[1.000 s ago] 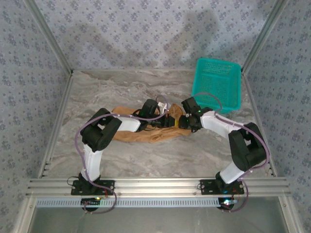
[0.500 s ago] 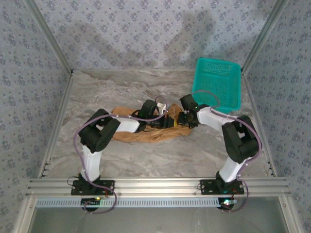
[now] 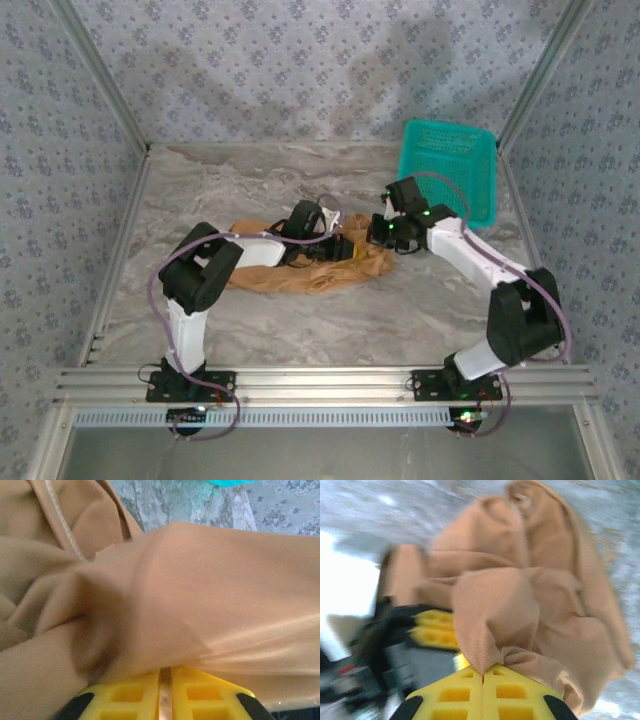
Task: Fold the inside-out t-shirt
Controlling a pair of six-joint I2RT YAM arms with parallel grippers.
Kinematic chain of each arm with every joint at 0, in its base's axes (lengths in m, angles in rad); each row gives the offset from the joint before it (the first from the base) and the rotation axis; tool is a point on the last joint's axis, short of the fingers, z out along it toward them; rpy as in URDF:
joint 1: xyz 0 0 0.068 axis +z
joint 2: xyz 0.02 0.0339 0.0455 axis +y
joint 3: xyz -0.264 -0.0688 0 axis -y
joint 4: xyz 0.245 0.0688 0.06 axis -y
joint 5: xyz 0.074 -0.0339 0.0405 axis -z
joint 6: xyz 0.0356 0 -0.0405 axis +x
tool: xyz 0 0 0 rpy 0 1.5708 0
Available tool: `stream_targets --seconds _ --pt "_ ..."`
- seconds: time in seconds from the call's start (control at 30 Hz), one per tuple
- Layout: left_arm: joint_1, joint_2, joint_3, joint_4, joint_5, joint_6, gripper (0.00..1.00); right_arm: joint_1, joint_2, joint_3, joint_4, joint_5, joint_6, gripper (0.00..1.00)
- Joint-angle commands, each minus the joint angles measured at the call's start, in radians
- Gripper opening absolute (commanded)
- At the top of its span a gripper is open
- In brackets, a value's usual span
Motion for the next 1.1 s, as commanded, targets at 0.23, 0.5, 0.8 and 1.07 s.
stream_targets --seconds 0.23,0.5,0.8,1.07 --pt "0.026 -0.082 -0.021 -0.019 -0.041 0.048 0.18 -0.176 -0.020 -0.064 0.137 -0.479 0.142 0.00" --pt "0.017 -0.092 -0.078 0.042 -0.041 0.024 0.09 -0.246 0.263 -0.010 0.096 -0.285 0.094 0.14" --pt "0.009 -0.038 -0.053 0.089 -0.013 -0.010 0.15 -0.151 0.171 -0.001 -0.038 0.014 0.007 0.49" --pt "0.012 -0.061 -0.058 0.098 -0.003 0.020 0.28 -0.073 0.011 -0.058 -0.082 0.137 -0.012 0.26"
